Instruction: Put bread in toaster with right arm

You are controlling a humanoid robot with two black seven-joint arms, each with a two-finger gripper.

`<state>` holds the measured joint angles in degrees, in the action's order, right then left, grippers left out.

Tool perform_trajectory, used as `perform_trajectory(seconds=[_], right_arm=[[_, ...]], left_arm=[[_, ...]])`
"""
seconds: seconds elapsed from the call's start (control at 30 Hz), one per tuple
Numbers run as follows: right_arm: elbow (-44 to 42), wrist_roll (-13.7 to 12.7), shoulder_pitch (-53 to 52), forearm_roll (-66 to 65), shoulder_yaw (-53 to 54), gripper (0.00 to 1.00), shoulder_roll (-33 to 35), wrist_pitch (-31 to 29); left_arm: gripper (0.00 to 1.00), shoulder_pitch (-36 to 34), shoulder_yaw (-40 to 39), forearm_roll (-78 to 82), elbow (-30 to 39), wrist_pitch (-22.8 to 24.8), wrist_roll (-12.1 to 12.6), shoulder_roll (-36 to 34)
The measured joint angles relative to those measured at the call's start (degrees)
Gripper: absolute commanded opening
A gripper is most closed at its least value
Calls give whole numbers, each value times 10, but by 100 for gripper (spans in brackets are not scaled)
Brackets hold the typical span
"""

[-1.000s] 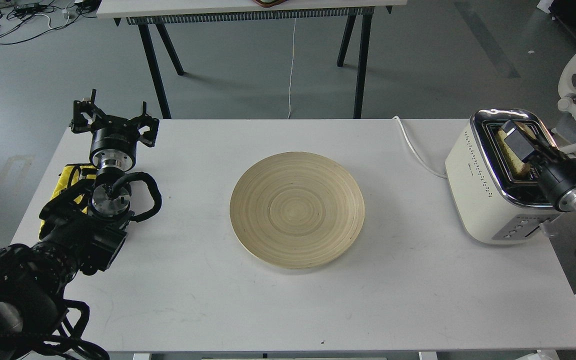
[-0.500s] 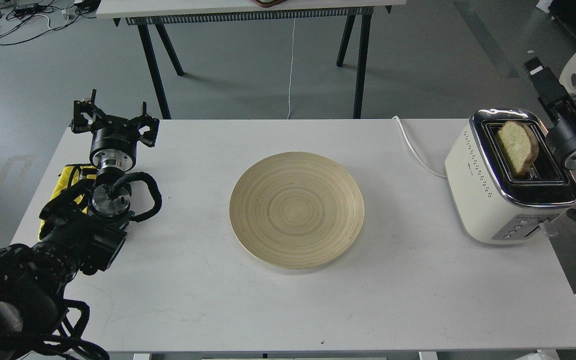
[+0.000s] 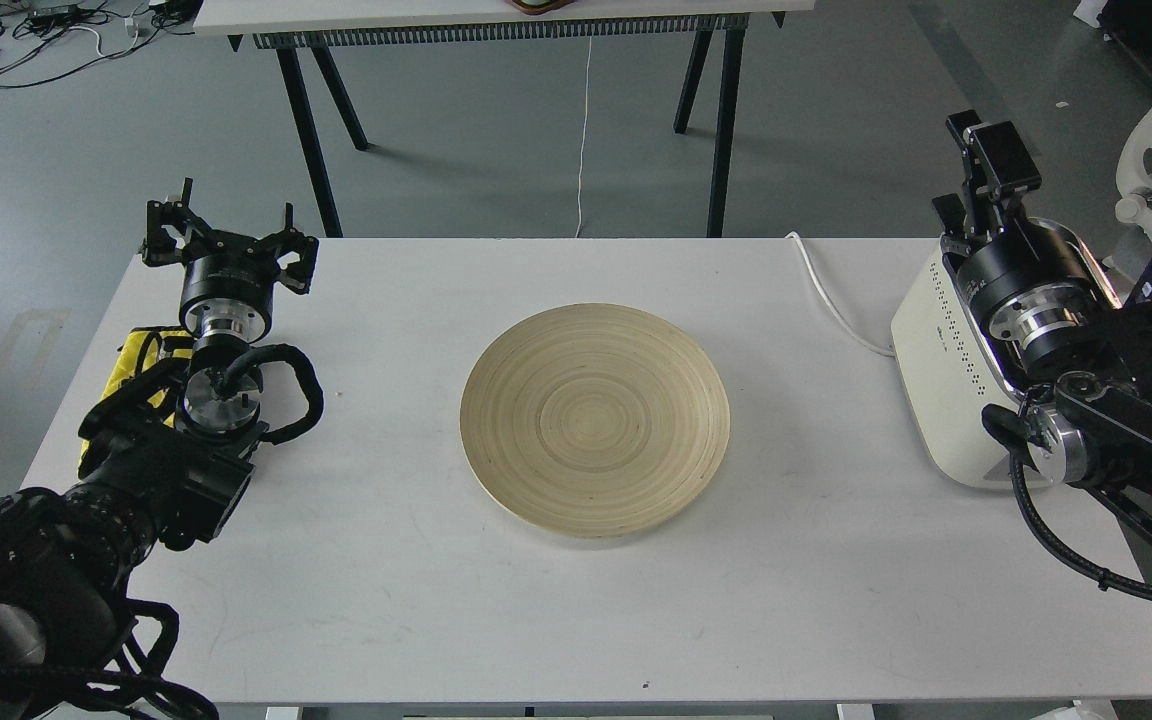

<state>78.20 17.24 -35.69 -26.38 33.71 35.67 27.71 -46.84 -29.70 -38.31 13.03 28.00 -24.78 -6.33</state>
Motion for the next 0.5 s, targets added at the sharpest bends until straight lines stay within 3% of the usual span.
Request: perform_trajectory(seconds=[0.27, 0.5], right_arm=[[-52, 33, 26, 101, 40, 99, -75, -112], [-142, 49, 73, 144, 137, 99, -136, -312]], left_arm=[[100, 0, 0, 0, 0, 0, 0, 0], [100, 0, 0, 0, 0, 0, 0, 0]])
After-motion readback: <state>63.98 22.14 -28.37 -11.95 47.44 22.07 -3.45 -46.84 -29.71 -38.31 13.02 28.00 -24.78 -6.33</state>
